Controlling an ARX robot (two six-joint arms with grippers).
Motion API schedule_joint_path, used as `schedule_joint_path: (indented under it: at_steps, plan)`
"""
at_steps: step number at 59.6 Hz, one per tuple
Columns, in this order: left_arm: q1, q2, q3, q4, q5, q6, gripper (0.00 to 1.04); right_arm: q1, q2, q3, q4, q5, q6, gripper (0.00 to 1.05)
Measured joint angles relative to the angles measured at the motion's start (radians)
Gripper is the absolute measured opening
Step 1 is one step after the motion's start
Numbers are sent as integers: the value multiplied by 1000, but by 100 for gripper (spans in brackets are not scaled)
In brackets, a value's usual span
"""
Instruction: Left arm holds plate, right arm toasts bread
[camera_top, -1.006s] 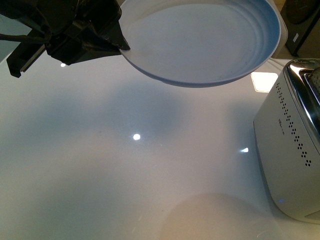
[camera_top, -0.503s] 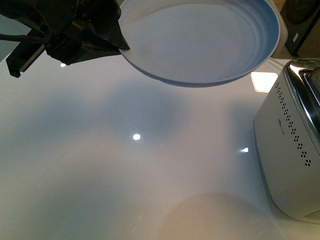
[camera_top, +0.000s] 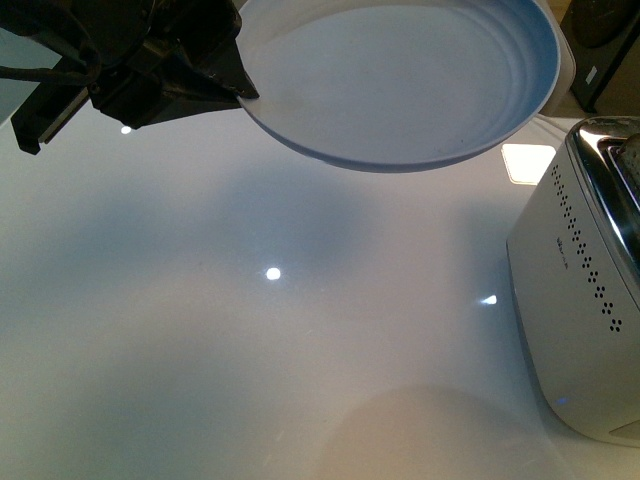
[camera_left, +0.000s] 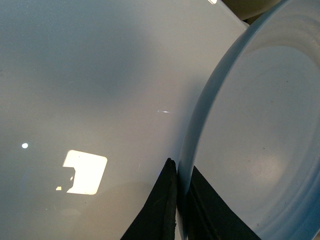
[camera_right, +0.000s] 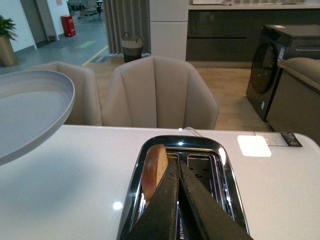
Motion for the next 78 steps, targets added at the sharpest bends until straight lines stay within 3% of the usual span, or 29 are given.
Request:
schedule_joint_path:
  at_steps: [36, 50, 54, 59, 70, 78]
  plan:
    - [0, 0, 0, 0, 0, -1, 3, 0, -1, 0, 0, -1, 1, 97]
    - [0, 0, 0, 0, 0, -1, 3, 0, -1, 0, 0, 0, 1, 96]
    - [-16, 0, 29, -90, -175, 16, 3, 0, -1, 0, 0, -1, 1, 96]
    - [-20, 0, 37, -109, -270, 25, 3, 0, -1, 0, 0, -1, 1, 96]
    - [12, -6, 40, -105, -235, 45, 3, 0, -2, 0, 0, -1, 1, 96]
    - [97, -25, 13, -29, -190, 98, 3, 0, -2, 0, 0, -1, 1, 96]
